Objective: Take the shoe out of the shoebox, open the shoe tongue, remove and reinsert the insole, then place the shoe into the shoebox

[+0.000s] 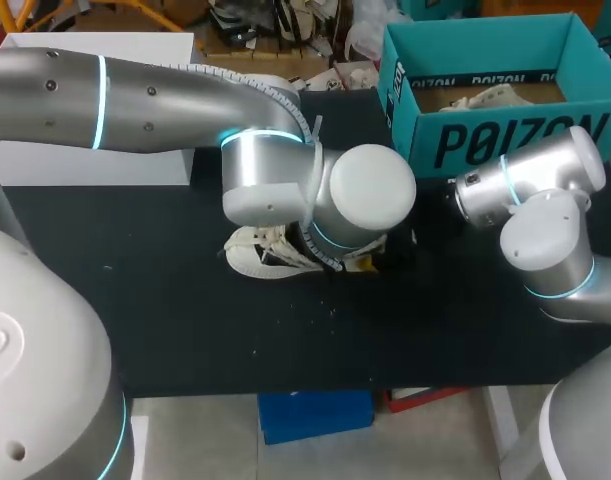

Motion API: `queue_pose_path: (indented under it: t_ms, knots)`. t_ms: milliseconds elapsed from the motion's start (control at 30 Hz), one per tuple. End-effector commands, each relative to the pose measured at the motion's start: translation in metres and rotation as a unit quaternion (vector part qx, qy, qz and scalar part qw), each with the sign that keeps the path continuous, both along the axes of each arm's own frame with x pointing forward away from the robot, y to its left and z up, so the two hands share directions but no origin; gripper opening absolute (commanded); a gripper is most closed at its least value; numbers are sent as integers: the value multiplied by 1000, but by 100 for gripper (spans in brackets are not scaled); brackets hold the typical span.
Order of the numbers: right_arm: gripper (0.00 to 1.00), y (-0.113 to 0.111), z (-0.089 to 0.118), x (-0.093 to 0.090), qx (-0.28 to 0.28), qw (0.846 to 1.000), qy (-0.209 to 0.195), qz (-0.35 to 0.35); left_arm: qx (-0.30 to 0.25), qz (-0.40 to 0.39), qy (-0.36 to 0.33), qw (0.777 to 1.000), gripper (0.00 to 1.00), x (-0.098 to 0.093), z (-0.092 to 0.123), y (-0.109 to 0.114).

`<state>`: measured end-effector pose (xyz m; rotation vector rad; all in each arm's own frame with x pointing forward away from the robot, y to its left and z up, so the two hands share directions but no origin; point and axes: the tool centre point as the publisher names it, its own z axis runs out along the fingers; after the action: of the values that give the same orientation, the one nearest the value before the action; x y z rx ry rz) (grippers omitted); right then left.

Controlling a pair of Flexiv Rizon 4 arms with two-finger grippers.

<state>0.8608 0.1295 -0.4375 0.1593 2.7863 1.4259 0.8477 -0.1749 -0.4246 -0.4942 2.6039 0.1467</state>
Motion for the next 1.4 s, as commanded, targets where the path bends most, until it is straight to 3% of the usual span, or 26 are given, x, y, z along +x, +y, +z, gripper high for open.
queue_pose_path:
  t_ms: [33, 233, 500, 1000, 1200, 1400]
  knots:
    - [0, -1, -3, 2, -1, 1000, 1, -1, 3, -6, 4, 1000, 0, 9, -18, 4]
    - [0, -1, -3, 2, -1, 1000, 1, -1, 1, -23, 26, 999, 0, 6, -7, 1]
    - [0, -1, -3, 2, -1, 1000, 1, -1, -46, -63, 99, 992, 0, 1, 12, 1]
    - [0, -1, -3, 2, -1, 1000, 1, -1, -100, -93, 128, 982, 0, -11, 38, 0]
    - [0, -1, -3, 2, -1, 1000, 1, -1, -109, -106, 129, 980, 0, -15, 40, -4]
    - [0, -1, -3, 2, -1, 1000, 1, -1, -95, -138, 135, 977, 0, -13, 25, -24]
